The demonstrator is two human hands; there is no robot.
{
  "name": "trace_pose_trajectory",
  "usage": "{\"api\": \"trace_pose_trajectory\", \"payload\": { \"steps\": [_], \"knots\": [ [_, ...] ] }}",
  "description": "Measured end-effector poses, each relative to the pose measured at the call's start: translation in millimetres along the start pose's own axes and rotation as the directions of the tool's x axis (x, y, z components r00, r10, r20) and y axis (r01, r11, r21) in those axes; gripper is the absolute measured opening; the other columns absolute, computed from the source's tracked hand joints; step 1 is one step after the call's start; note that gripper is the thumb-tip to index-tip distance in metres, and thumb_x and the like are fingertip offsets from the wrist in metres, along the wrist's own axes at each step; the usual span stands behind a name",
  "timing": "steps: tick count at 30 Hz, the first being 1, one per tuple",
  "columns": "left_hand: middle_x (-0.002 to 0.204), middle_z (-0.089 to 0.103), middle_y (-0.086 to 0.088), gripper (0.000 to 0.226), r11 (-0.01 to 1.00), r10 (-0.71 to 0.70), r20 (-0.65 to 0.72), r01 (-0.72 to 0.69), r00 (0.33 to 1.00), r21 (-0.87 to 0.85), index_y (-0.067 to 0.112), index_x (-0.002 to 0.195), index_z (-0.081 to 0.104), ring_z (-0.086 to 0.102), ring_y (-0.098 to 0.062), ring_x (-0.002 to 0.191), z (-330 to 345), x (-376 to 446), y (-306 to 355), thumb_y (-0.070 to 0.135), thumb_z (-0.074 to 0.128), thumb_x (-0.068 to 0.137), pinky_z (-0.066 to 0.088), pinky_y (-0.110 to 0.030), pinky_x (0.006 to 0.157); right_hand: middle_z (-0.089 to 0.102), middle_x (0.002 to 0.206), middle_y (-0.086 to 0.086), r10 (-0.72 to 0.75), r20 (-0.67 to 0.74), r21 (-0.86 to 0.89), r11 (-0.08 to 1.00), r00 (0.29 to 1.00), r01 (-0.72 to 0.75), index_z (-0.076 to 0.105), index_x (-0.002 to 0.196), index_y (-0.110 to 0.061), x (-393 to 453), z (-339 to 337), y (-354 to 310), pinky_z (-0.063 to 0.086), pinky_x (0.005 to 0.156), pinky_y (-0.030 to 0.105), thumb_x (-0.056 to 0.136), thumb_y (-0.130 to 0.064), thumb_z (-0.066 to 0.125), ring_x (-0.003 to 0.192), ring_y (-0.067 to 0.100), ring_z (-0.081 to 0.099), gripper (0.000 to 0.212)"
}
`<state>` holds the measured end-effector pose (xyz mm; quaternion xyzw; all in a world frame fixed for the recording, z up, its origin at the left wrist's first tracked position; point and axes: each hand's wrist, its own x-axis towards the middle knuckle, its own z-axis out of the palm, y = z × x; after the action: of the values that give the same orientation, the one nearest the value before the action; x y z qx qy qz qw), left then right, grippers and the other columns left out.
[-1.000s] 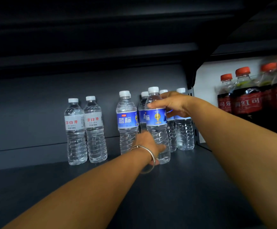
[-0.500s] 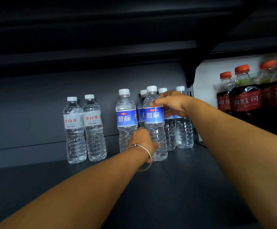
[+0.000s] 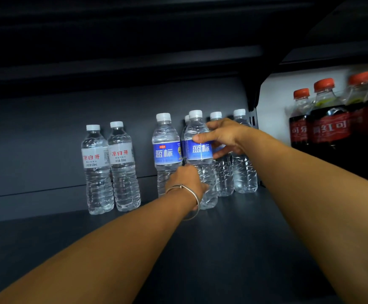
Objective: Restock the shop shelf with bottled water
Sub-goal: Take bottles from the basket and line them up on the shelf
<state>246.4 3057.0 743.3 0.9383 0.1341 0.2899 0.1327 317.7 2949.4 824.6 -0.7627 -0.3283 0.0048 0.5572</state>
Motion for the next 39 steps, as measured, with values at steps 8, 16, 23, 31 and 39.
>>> {"api": "trace_pose_trajectory", "payload": {
  "steps": [8,16,23,31,39],
  "knots": [
    [0.106,0.065,-0.018,0.036,0.999,0.003,0.039,-0.002,0.999,-0.036,0.003,0.106,0.056,0.066,-0.037,0.090,-5,-6,1,0.028,0.067,0.082,0.056,-0.042,0.081,0.062,0.120,0.011,-0.001,-0.028,0.012,1.000,1.000,0.001,0.032,0.142,-0.012,-8,9,-4,0.055,0.086,0.045,0.078,-0.021,0.074,0.102,0.027,0.064,0.077],
    [0.110,0.064,-0.019,0.035,0.998,0.060,0.079,-0.062,0.995,0.016,0.000,0.105,0.062,0.061,-0.033,0.101,-26,-22,0,0.026,0.065,0.082,0.048,-0.035,0.081,0.060,0.118,0.010,0.000,-0.149,-0.028,1.000,0.989,-0.004,0.034,0.142,-0.008,-18,26,-5,0.050,0.093,0.045,0.084,-0.023,0.070,0.104,0.027,0.060,0.070],
    [0.119,0.061,-0.016,0.034,0.991,0.132,0.144,-0.133,0.981,-0.008,0.001,0.113,0.059,0.057,-0.031,0.110,-57,-59,9,0.021,0.061,0.086,0.045,-0.033,0.089,0.047,0.141,0.012,-0.129,-0.209,-0.605,0.796,0.969,-0.024,0.043,0.140,-0.012,-85,23,-20,0.035,0.102,0.030,0.089,-0.027,0.063,0.126,0.027,0.046,0.057],
    [0.125,0.053,-0.016,0.037,0.887,0.449,-0.103,-0.457,0.888,-0.068,0.005,0.118,0.051,0.047,-0.034,0.118,-96,-175,26,0.010,0.054,0.081,0.039,-0.041,0.100,0.056,0.128,0.019,-0.292,-0.295,-0.843,0.528,0.910,-0.104,0.048,0.136,-0.014,-243,37,-35,0.040,0.099,0.037,0.088,-0.016,0.058,0.119,0.035,0.050,0.049],
    [0.126,0.045,-0.012,0.034,0.810,0.569,-0.057,-0.571,0.820,-0.132,0.009,0.118,0.047,0.041,-0.033,0.118,-43,-334,-7,0.009,0.053,0.084,0.035,-0.040,0.096,0.060,0.121,0.019,-0.322,-0.339,-0.899,0.388,0.884,-0.204,0.054,0.127,-0.006,-402,98,46,0.040,0.093,0.043,0.080,-0.016,0.056,0.113,0.038,0.047,0.048]
  ]
}}
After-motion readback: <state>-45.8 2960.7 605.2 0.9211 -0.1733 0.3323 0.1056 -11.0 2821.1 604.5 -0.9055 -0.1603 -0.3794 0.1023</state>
